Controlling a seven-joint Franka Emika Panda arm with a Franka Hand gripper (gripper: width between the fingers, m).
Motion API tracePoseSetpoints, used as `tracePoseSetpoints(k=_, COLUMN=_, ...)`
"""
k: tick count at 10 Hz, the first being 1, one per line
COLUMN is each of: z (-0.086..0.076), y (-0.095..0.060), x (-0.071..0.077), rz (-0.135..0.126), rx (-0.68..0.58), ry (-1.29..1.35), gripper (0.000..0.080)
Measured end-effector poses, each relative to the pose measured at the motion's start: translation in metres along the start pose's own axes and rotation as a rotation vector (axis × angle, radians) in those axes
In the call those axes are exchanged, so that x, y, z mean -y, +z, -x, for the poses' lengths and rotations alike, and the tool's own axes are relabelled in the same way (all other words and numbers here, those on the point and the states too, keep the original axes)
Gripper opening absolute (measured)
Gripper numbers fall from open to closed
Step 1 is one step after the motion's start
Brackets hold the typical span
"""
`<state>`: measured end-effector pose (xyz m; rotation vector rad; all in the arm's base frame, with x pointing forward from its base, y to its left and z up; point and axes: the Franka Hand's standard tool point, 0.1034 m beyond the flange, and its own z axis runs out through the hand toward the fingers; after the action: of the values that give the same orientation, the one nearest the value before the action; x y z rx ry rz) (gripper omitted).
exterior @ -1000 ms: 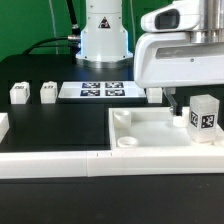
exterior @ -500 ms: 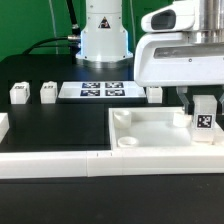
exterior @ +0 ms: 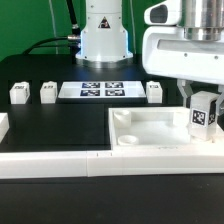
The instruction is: Assemble square table
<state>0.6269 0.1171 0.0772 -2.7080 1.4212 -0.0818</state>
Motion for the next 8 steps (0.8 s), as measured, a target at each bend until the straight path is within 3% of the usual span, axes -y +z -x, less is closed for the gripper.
tracePoseSetpoints(k=4, z=0.0002, y=0.0065, x=-0.0040, rz=-0.088, rx=0.081, ry=0.573, gripper=0.0290)
tracePoseSetpoints(k=8, z=0.0055, y=0.0065, x=-0.0018, rz=-0.084, rx=0.079, ry=0.584, gripper=0.0290)
